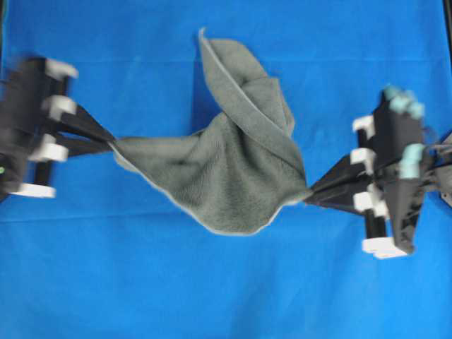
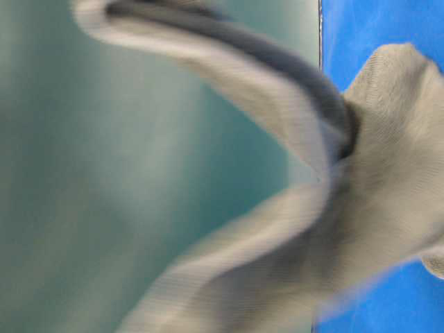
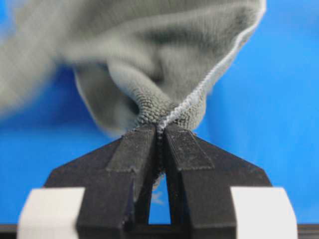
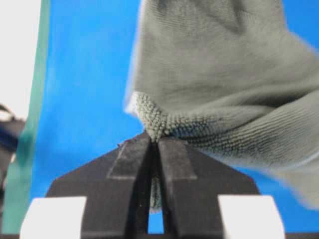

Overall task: Fold a large towel.
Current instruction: 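Lift the towel with both grippers and pull it toward the far edge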

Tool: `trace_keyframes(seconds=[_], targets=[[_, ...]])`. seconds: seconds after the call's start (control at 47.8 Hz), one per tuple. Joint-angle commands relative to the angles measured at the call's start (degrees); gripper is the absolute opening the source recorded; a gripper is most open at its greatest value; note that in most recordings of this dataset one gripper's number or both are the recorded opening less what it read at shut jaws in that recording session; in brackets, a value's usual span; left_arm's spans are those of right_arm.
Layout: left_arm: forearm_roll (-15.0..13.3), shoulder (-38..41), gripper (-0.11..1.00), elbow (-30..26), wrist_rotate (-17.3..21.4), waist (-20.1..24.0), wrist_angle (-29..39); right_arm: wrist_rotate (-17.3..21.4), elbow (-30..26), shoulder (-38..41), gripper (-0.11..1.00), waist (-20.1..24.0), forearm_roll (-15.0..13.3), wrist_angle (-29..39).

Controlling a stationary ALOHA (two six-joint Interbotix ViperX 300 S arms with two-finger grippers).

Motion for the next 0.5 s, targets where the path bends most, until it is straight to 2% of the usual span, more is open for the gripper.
trace_keyframes(seconds=[0.0,0.125,0.272,0.293,0.397,0.481], targets=[[0.62,-3.08,0.03,-3.87,0.09,1.93,-0.18,0.53,-4.22,-2.37,0.02,-1.93,-5.45,4.48],[0.62,-4.31,0.03,-6.86,1.32,8.96,-0.44,0.79,-9.05,-3.34,0.02,-9.14,-12.74,14.41],[0.44,-2.64,0.03,-9.58,6.24,20.92,-1.93,0.09,-13.62,-2.90,0.02,-18.37,-21.45,20.65],[0.35,-1.93,0.03,-10.20,6.24,23.47,-2.55,0.00,-14.15,-2.90,0.02,-19.78,-22.68,21.09],[0.18,0.35,0.03,-12.39,5.89,30.76,-3.69,-0.35,-16.96,-3.16,0.02,-25.49,-29.00,22.24],[-0.09,1.32,0.03,-14.41,3.78,33.84,-3.34,-0.35,-18.98,-3.69,0.02,-27.42,-31.11,22.50]])
